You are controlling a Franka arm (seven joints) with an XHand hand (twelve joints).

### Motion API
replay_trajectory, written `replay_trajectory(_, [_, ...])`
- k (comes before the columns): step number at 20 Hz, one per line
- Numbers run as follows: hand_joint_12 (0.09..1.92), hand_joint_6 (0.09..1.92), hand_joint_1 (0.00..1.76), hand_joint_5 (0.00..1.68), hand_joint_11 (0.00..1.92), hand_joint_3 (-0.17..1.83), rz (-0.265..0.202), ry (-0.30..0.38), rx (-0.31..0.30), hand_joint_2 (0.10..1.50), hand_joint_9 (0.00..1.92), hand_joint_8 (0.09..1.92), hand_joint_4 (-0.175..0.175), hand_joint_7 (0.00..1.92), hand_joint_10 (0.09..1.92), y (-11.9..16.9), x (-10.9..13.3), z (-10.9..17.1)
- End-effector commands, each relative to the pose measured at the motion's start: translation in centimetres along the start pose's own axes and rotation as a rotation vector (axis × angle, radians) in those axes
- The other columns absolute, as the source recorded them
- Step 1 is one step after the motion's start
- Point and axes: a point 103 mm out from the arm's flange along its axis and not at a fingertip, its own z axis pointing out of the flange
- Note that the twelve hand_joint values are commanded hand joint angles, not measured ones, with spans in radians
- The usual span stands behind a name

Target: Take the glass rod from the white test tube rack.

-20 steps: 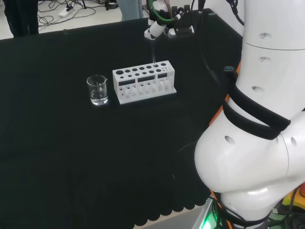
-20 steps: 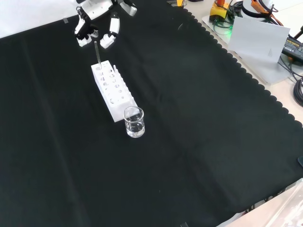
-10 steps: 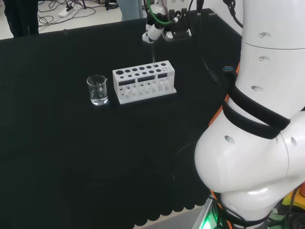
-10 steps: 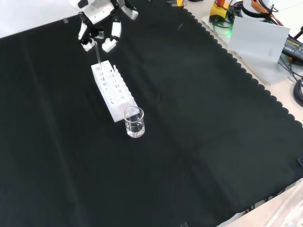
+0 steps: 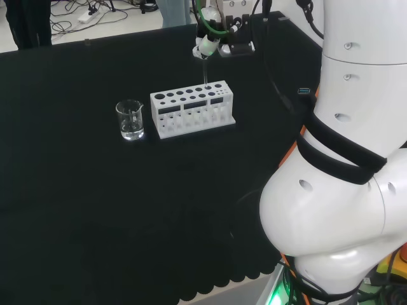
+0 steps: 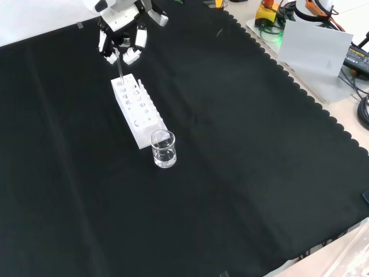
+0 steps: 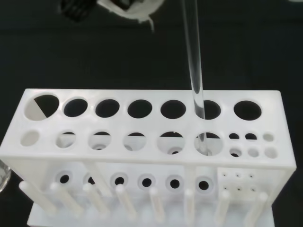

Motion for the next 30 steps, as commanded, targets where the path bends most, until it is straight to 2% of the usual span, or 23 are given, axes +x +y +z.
replay_trajectory(1, [0.7,0.98,1.11,0.94,1.79,0.4,0.018,0.02,-0.004,0.89,1.66,1.01,-0.175,1.05,0.62,0.3,0.2,-0.1])
replay_trajectory(3, [0.64,0.99,1.14,0.98,1.82,0.24,0.03,0.027,-0.019,0.99,1.66,1.01,-0.175,1.06,0.59,0.3,0.5,0.0])
replay_trajectory(6, [0.56,0.93,1.16,1.03,1.84,0.15,0.047,0.033,-0.076,1.01,1.66,1.01,-0.175,1.12,0.57,0.3,1.1,0.3])
replay_trajectory(8, [0.48,0.84,1.25,1.06,1.78,0.45,0.071,0.014,-0.165,0.84,1.65,1.0,-0.175,1.18,0.6,0.0,1.5,-0.1])
replay_trajectory(10, [0.45,0.83,1.29,1.08,1.72,0.67,0.082,0.004,-0.247,0.72,1.61,1.04,-0.175,1.2,0.7,-0.6,2.1,-0.7])
replay_trajectory(12, [0.47,0.8,1.31,1.11,1.71,0.8,0.096,0.006,-0.28,0.64,1.62,1.06,-0.175,1.23,0.74,-1.1,2.6,-1.6])
replay_trajectory(16, [0.51,0.75,1.32,1.16,1.69,0.87,0.104,-0.003,-0.281,0.59,1.62,1.05,-0.175,1.26,0.75,-2.1,3.6,-3.7])
replay_trajectory(24, [0.53,0.71,1.32,1.18,1.68,0.86,0.101,-0.005,-0.284,0.58,1.62,1.04,-0.175,1.26,0.75,-4.7,5.6,-7.9])
replay_trajectory(30, [0.56,0.67,1.32,1.2,1.67,0.86,0.104,0.002,-0.318,0.58,1.62,1.04,-0.175,1.26,0.75,-6.7,6.8,-10.3])
